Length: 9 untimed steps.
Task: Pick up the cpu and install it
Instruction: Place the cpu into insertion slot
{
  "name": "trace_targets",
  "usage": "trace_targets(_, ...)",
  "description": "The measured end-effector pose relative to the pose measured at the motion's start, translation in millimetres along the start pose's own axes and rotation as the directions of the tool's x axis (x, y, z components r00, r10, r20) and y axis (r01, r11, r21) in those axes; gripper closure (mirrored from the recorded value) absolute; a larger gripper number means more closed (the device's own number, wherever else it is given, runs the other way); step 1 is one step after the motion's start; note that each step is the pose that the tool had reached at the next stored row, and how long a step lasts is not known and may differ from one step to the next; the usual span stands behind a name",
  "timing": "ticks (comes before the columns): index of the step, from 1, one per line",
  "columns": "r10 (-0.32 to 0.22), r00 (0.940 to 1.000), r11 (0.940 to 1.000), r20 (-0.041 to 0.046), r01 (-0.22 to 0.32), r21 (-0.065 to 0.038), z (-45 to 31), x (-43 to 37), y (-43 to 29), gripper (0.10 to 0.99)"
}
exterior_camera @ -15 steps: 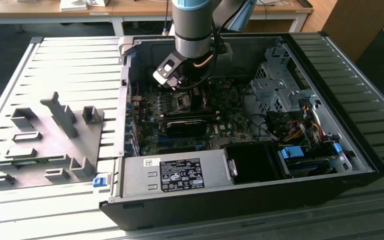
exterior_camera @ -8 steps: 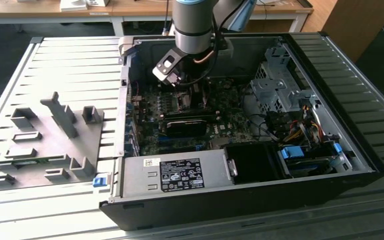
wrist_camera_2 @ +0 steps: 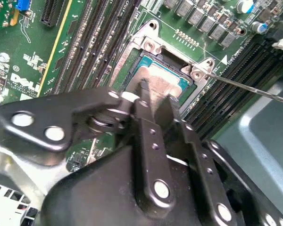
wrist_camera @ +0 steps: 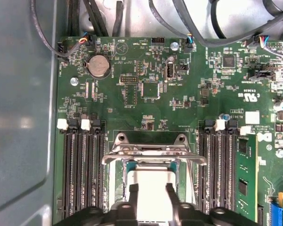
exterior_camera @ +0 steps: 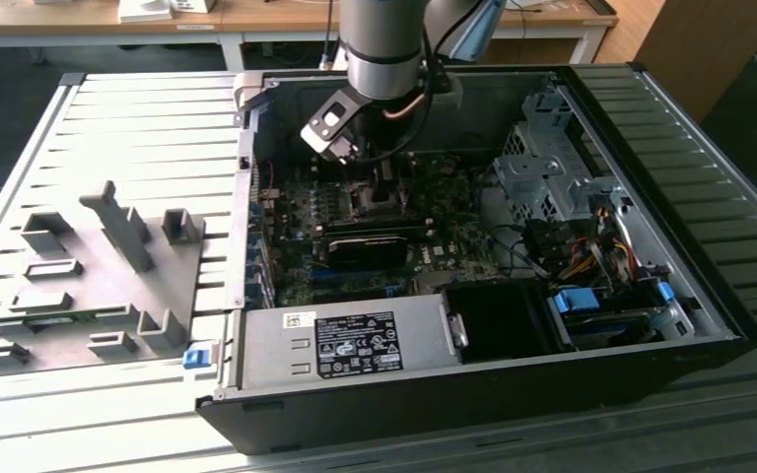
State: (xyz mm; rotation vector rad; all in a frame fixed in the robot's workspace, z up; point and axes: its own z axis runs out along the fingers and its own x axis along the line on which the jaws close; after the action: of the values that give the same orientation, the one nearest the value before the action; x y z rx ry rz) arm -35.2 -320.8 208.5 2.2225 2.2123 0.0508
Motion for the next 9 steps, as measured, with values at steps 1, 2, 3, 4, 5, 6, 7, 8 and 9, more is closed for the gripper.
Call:
trace_targets(1,0.0,1.0,1.0,0.0,0.0,0.002,-0.8,0.0,0.1,0.792)
trace_targets(2,0.0,1.0,1.0,-0.0001,0.0,0.005,-1.5,0.0,0.3,0.792)
trace_targets(3,0.0,1.0,1.0,0.0,0.0,0.006,-2.3,0.0,0.4,0.851)
trace_targets(4,0.0,1.0,1.0,0.0,0.0,0.008,-3.0,0.1,0.4,0.91)
trace_targets(5,0.0,1.0,1.0,0.0,0.0,0.009,-3.6,0.1,0.5,0.91)
trace_targets(6,0.0,1.0,1.0,-0.0001,0.0,0.01,-4.2,0.1,0.5,0.969)
trace_targets(7,0.0,1.0,0.9999,0.0,0.0,0.01,-5.0,0.1,0.5,0.969)
trace_targets(8,0.0,1.0,0.9999,0.0,0.0,0.011,-5.8,0.1,0.6,0.98)
trace_targets(9,0.0,1.0,0.9999,0.0,0.0,0.011,-6.5,0.1,0.6,0.98)
